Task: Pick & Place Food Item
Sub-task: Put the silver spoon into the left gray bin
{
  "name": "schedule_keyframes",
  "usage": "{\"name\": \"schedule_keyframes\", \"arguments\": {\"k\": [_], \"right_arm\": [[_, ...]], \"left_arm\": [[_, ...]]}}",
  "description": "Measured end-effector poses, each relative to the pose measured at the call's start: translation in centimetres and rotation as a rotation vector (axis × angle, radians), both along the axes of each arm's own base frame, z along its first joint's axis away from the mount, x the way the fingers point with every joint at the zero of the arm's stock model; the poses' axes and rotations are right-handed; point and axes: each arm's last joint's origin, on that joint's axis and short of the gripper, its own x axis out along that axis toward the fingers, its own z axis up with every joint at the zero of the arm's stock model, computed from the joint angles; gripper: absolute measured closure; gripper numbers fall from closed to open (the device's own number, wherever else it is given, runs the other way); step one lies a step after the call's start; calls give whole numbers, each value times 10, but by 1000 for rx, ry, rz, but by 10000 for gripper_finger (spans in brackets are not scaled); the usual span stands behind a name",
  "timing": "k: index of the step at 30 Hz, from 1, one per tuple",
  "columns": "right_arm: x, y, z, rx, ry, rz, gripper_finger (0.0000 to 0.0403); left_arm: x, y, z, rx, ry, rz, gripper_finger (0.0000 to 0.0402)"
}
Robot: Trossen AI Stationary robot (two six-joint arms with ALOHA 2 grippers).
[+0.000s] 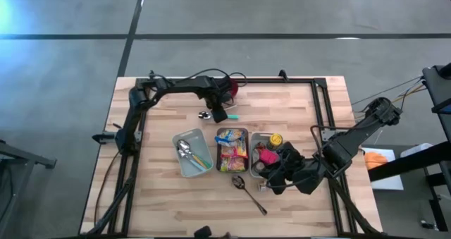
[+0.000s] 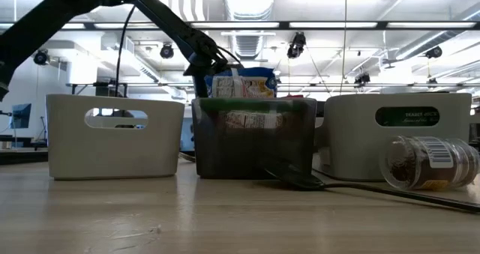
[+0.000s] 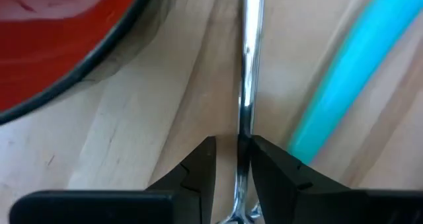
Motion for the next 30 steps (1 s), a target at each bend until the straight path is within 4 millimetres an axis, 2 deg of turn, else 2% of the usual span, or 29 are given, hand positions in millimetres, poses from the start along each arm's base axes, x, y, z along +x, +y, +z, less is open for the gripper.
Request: {"name": "schedule_keyframes", "arguments": {"k": [7, 14, 22, 30], "right_arm": [[0, 0, 1, 25, -11, -14, 178], [0, 0, 2, 32, -13, -14, 178], [0, 0, 2, 33, -14, -14, 178], [1, 1, 2, 41, -22, -16, 178]], "left_arm": [[6, 3, 3, 15, -17, 9, 312], [1, 1, 2, -7, 37, -21, 389], [-2, -1, 3, -19, 71, -25, 397], [-4, -2, 17, 1, 42, -25, 401]]}}
